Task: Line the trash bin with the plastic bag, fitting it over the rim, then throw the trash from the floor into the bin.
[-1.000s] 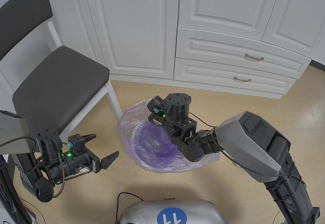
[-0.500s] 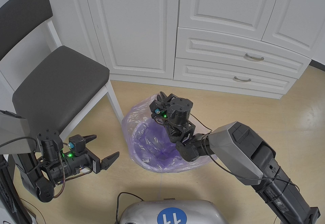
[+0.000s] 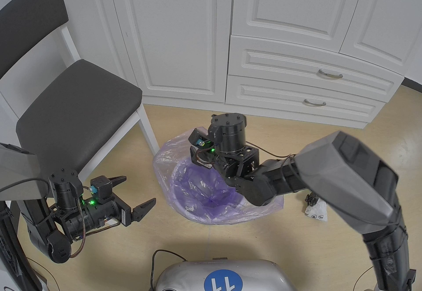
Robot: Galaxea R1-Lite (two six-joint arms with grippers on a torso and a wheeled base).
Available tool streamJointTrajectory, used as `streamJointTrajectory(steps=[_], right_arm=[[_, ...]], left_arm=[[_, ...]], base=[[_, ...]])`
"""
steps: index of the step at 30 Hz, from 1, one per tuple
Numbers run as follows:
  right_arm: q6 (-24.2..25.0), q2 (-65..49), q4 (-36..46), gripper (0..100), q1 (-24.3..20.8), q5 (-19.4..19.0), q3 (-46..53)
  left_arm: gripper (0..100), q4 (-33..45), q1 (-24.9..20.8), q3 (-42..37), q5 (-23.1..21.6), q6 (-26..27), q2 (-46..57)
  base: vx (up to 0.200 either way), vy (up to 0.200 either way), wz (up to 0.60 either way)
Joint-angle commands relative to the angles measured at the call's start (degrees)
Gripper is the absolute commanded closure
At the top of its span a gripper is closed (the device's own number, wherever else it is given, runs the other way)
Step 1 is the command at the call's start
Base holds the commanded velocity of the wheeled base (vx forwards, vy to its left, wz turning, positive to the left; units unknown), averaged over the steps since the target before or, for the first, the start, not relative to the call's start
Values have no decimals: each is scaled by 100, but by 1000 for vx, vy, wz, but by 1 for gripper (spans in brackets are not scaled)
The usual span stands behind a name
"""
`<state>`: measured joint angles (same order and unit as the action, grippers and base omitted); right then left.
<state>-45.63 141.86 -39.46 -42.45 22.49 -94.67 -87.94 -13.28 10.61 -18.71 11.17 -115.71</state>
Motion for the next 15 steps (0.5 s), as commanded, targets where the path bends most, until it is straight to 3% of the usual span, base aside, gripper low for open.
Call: streamJointTrajectory(steps=[1, 5, 9, 10, 11, 15], right_arm=[[1118, -1987, 800, 0, -97, 45, 1619], [2629, -2664, 844, 0, -79, 45, 2779], [4000, -2892, 800, 0, -62, 185, 3640], [4185, -2883, 791, 0, -71, 212, 3684], [4721, -2840, 782, 0, -62, 273, 3798], [5934, -2356, 738, 0, -53, 282, 3763]], left_arm=[[0, -4, -263, 12, 96, -18, -136], [0, 5, -615, 337, 896, -326, -364], [0, 14, -1116, 908, 1986, -1433, -566], [0, 14, -1160, 987, 2073, -1539, -593], [0, 23, -1212, 1198, 2276, -1741, -733], [0, 23, -1177, 1699, 2645, -1793, -1296]], base=[[0, 0, 0], [0, 0, 0], [0, 0, 0], [0, 0, 0], [0, 0, 0], [0, 0, 0]])
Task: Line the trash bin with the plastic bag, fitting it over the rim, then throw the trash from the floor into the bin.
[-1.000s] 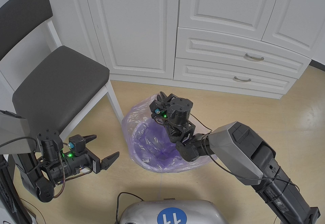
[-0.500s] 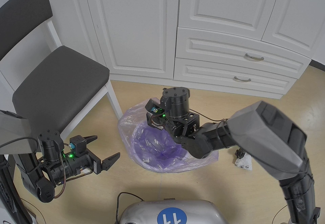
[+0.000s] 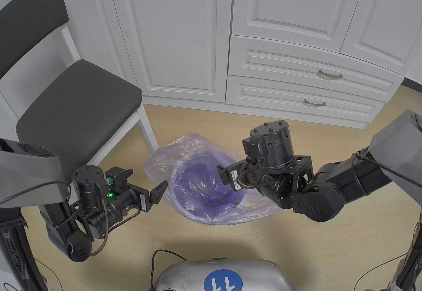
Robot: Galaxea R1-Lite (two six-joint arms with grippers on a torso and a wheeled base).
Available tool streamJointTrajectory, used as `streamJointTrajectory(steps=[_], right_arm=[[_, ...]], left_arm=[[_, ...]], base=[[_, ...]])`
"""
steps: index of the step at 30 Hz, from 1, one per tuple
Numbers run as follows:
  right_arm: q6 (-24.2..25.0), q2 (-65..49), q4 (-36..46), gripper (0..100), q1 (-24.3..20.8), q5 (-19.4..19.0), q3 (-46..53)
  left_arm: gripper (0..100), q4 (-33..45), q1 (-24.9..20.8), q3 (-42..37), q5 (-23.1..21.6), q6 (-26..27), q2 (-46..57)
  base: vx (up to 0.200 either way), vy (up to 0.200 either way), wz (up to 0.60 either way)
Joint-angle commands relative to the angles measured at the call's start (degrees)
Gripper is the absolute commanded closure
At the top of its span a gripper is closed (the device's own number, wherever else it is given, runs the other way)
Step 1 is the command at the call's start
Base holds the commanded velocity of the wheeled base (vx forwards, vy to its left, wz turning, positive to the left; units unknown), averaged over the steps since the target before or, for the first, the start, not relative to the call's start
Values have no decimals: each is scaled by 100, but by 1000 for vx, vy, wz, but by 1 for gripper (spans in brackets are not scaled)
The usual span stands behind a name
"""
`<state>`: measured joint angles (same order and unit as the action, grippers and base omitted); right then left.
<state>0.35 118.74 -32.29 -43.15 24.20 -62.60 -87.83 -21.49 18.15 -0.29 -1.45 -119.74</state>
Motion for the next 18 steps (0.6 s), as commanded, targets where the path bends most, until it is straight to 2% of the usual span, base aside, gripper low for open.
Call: streamJointTrajectory(steps=[1, 3, 5, 9, 13, 18], right_arm=[[1582, 132, -31, 0, 18, 85, 529], [1863, 449, -190, 0, 9, 67, 503], [1898, 712, -374, 0, -18, 67, 565], [1819, 1020, -515, 0, -53, 94, 565], [1555, 1328, -726, 0, 123, 164, 371], [1371, 1565, -1323, 0, 316, 454, 371]], left_arm=[[0, 12, -338, 1032, 882, -540, -1017], [0, 12, -285, 1129, 961, -549, -1184], [0, 12, -241, 1138, 961, -567, -1272], [0, 12, -154, 1191, 961, -602, -1342], [0, 12, -83, 1323, 970, -611, -1439], [0, 12, 101, 1639, 1040, -611, -1570]], base=[[0, 0, 0], [0, 0, 0], [0, 0, 0], [0, 0, 0], [0, 0, 0], [0, 0, 0]])
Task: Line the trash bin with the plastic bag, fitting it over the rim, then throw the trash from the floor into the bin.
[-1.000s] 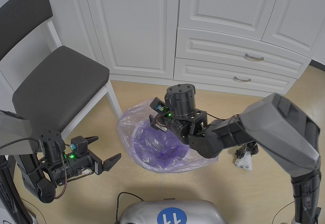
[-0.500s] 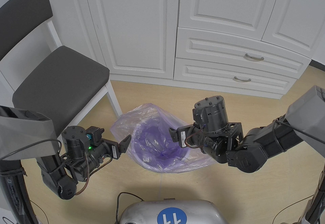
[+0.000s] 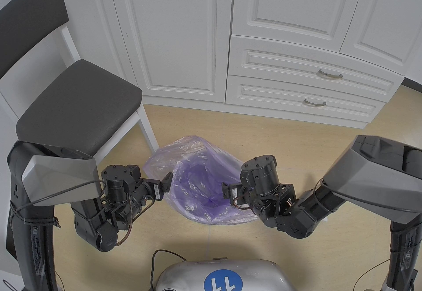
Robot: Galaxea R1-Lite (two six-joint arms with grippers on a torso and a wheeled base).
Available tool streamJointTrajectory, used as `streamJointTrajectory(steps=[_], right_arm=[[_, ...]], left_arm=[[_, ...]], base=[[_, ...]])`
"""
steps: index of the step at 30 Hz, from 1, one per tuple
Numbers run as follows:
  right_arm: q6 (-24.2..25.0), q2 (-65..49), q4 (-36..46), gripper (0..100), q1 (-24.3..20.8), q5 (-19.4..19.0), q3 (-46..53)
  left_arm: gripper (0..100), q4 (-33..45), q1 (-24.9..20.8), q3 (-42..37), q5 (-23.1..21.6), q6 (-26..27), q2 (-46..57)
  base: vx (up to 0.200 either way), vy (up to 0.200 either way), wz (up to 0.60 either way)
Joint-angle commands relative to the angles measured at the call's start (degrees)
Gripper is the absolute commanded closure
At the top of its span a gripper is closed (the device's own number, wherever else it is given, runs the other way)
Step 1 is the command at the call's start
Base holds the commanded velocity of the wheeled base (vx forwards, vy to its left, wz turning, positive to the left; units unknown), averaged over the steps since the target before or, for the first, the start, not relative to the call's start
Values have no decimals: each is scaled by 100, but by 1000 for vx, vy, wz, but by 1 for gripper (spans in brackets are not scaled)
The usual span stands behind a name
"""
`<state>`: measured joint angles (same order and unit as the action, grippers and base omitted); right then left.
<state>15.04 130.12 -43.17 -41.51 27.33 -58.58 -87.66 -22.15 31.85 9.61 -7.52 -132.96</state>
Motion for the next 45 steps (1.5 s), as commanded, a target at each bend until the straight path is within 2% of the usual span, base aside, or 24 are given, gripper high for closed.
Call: streamJointTrajectory(steps=[1, 5, 8, 12, 19, 25, 35, 40, 45], right_arm=[[-195, 540, -517, 0, 249, 255, -14], [-291, 787, -1396, 0, 521, 325, 39], [-441, 839, -1774, 0, 820, 290, 101], [-599, 998, -1985, 0, 1048, 229, -14], [-590, 1085, -2117, 0, 1066, 229, -224], [-529, 1824, -2530, 0, 1207, 238, -1077], [148, 2808, -2583, 0, 1435, 238, -2518], [491, 2984, -2539, 0, 1470, 220, -2782], [552, 3124, -2530, 0, 1479, 185, -2975]], left_arm=[[0, -5, 281, 392, 68, -12, -292], [0, -5, 361, 673, 112, -206, -494], [0, 4, 448, 998, 349, -285, -678], [0, -5, 484, 1253, 463, -294, -907], [0, -5, 510, 1517, 542, -426, -1004], [0, -5, 510, 1895, 727, -654, -1258], [0, 12, 554, 2360, 832, -663, -1636], [0, 4, 589, 2642, 885, -680, -1944], [0, 21, 615, 2756, 920, -716, -2093]], base=[[0, 0, 0], [0, 0, 0], [0, 0, 0], [0, 0, 0], [0, 0, 0], [0, 0, 0], [0, 0, 0], [0, 0, 0], [0, 0, 0]])
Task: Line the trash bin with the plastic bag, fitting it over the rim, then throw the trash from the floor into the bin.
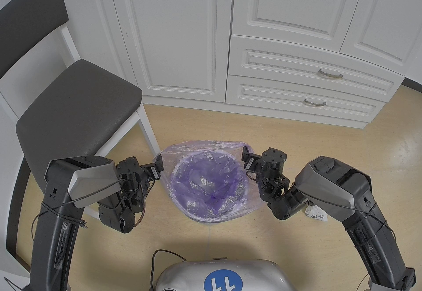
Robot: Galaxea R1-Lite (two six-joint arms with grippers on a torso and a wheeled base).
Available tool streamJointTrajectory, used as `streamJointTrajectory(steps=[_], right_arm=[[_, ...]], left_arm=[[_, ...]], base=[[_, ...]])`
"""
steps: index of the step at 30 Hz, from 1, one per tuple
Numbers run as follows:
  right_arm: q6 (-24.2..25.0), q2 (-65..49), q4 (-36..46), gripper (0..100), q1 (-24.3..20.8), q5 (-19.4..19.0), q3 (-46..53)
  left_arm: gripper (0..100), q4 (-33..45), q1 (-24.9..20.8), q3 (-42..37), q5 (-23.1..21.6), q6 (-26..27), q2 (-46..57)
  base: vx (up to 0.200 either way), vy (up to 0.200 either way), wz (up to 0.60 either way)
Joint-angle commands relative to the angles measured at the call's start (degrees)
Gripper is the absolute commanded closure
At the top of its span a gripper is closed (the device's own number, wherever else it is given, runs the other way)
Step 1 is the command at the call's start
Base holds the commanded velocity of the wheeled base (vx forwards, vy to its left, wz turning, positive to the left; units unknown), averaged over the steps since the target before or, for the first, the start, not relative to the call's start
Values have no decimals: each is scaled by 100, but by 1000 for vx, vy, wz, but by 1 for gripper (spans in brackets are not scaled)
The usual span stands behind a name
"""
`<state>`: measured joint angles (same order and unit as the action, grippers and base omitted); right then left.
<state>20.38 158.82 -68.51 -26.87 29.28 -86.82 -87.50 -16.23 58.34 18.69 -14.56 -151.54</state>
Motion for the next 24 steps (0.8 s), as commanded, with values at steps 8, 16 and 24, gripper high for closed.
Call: streamJointTrajectory(steps=[8, 16, 24], right_arm=[[18, 413, -4, 0, 6, -10, -327], [18, 228, 22, 0, 68, -45, -291], [27, 114, 356, 0, 243, -309, -309]], left_arm=[[0, 93, 58, 160, 12, -241, -209], [0, 840, 5, -60, -85, -214, 424], [0, 1974, -21, 661, -454, -232, 643]], base=[[0, 0, 0], [0, 0, 0], [0, 0, 0]])
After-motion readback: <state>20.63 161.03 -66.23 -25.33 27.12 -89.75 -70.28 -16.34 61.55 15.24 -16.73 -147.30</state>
